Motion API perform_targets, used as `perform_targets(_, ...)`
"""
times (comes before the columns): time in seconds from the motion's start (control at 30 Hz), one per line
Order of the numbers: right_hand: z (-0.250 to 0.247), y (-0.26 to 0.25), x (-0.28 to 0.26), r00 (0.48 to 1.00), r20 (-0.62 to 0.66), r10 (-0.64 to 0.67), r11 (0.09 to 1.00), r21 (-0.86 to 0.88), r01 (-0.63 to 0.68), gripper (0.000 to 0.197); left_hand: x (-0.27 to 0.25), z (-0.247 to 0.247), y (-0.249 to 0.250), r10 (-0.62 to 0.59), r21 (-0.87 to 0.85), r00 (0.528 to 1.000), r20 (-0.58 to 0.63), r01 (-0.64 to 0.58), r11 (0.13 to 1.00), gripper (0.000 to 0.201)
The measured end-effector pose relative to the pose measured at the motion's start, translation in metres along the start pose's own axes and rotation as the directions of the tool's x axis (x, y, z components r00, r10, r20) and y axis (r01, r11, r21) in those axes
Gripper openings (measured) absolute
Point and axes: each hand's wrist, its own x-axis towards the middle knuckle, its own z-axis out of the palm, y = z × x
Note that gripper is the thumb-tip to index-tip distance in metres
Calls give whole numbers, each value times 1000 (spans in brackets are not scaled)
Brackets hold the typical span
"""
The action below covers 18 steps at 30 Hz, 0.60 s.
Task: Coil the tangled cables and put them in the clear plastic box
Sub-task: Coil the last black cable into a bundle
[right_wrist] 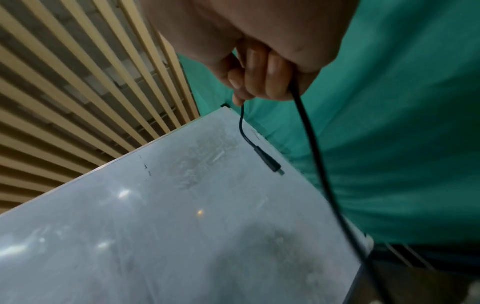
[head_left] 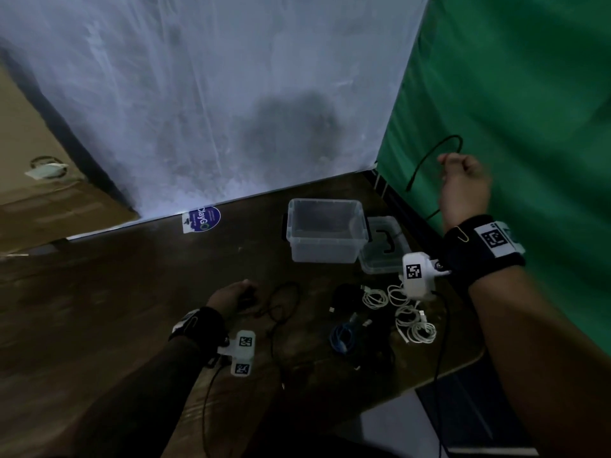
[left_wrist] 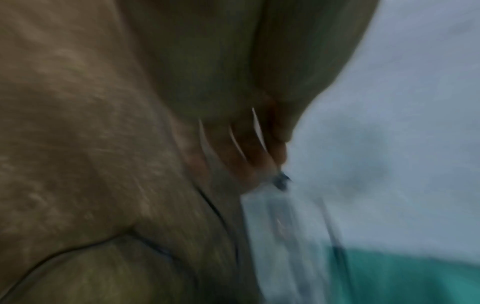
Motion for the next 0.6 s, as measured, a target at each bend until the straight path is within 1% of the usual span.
perform_targets(0.03,-3,-3,4,999,-29,-19,1000,-6,19,26,1,-1,-3,-10,50,999,-43,13,999,22)
perform_targets(0.07,-5,-5,7,999,-41,-23,1000,-4,23,25,2,1,-7,-16,118,998,-53,22,993,22)
perform_targets(0.1,-6,-8,8,999,-32,-8,1000,12,8,23,1,6,-8,-10,227,999,-36,17,974,22)
perform_targets(0.13,-4,-9,6,1000,3,26,999,28,-26,23,1,13,-8,15,352,1000,10,-17,936,21)
perform_targets(0.17,1,-9,0,995,69,76,996,48,-79,22,-1,24,-4,47,458,996,78,-78,886,18)
perform_targets(0.2,8,-10,-11,978,163,130,989,56,-140,23,-2,37,1,84,521,985,151,-152,840,15)
perform_targets(0.23,16,-11,-25,945,279,171,980,47,-192,24,-6,51,7,117,555,969,217,-221,802,15)
perform_targets(0.27,25,-12,-40,895,403,189,976,26,-218,23,-7,64,12,152,576,952,267,-284,767,20)
perform_targets(0.3,32,-14,-54,831,523,188,973,18,-231,22,-7,77,15,185,605,935,304,-339,720,28)
perform_targets(0.33,39,-17,-66,765,621,172,970,27,-240,21,-9,88,19,217,648,916,338,-393,653,36)
perform_targets(0.37,44,-22,-76,707,691,148,967,48,-250,21,-11,98,21,237,685,898,371,-437,583,43)
perform_targets(0.4,47,-29,-82,670,732,122,962,79,-261,21,-11,106,21,239,706,881,408,-470,529,50)
perform_targets(0.43,50,-39,-86,647,757,96,952,121,-283,22,-13,113,21,235,713,859,455,-510,482,56)
perform_targets(0.47,50,-50,-87,633,771,70,934,172,-313,23,-12,117,18,222,719,835,504,-548,427,62)
perform_targets(0.5,50,-63,-87,627,777,45,908,230,-350,24,-11,121,16,192,739,815,546,-577,348,65)
perform_targets(0.53,48,-75,-85,633,774,22,878,288,-382,24,-6,122,10,157,767,809,567,-588,257,68)
perform_targets(0.57,45,-85,-82,647,763,-2,846,346,-405,25,-2,121,4,110,796,818,565,-575,188,69)
perform_targets(0.6,42,-93,-78,665,746,-28,817,401,-415,24,-2,120,0,98,806,826,555,-564,180,63)
